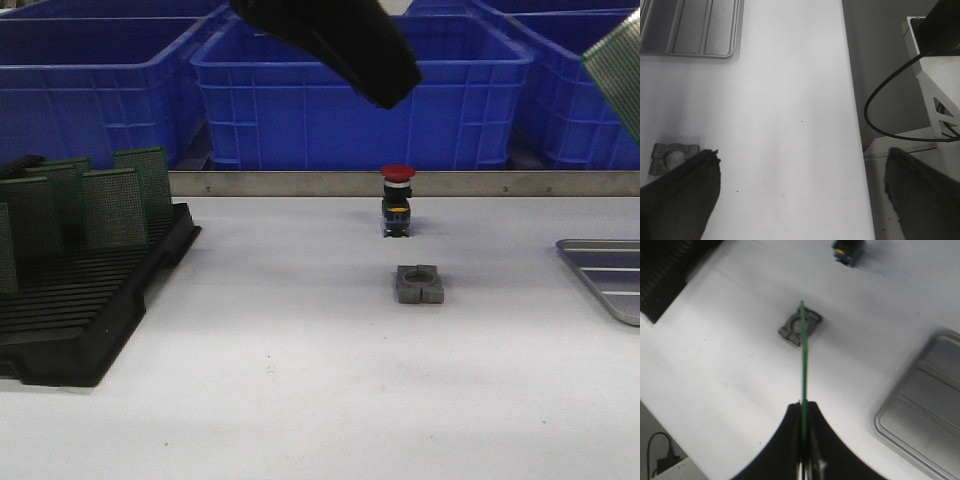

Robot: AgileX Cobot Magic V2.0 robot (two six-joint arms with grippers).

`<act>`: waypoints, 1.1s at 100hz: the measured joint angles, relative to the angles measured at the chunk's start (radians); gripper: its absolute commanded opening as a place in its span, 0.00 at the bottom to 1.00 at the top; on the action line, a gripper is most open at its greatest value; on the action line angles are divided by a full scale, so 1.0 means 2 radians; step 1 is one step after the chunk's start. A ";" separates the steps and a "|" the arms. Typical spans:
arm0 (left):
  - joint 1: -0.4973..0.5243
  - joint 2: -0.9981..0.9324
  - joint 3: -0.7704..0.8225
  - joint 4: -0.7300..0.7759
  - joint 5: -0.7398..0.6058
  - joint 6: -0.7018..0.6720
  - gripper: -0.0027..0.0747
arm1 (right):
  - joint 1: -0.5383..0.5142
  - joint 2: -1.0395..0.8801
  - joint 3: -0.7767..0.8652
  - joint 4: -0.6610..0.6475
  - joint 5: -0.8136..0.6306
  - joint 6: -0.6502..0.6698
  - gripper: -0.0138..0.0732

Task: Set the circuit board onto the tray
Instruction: 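Open the left gripper and pull the board away with the right gripper, then carry the board with the right gripper over the metal tray and lower it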

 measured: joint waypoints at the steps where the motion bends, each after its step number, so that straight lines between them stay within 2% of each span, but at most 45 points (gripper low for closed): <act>1: 0.000 0.000 0.000 0.000 0.000 0.000 0.84 | -0.003 0.002 0.000 0.000 0.000 0.002 0.08; 26: 0.000 0.000 0.000 -0.001 0.000 0.000 0.84 | -0.060 0.105 -0.001 0.007 -0.021 0.045 0.08; 62: 0.000 0.000 0.000 -0.001 0.000 0.000 0.84 | -0.063 0.224 -0.003 0.058 -0.051 0.050 0.08; 89: 0.000 0.000 0.000 -0.001 0.000 0.000 0.84 | -0.063 0.255 -0.015 0.074 -0.058 0.050 0.09; 98: 0.000 0.000 0.000 -0.001 0.000 0.000 0.84 | -0.063 0.255 -0.020 0.075 -0.058 0.051 0.13; 110: 0.000 0.000 0.000 -0.001 0.000 0.000 0.84 | -0.063 0.255 -0.022 0.077 -0.062 0.052 0.24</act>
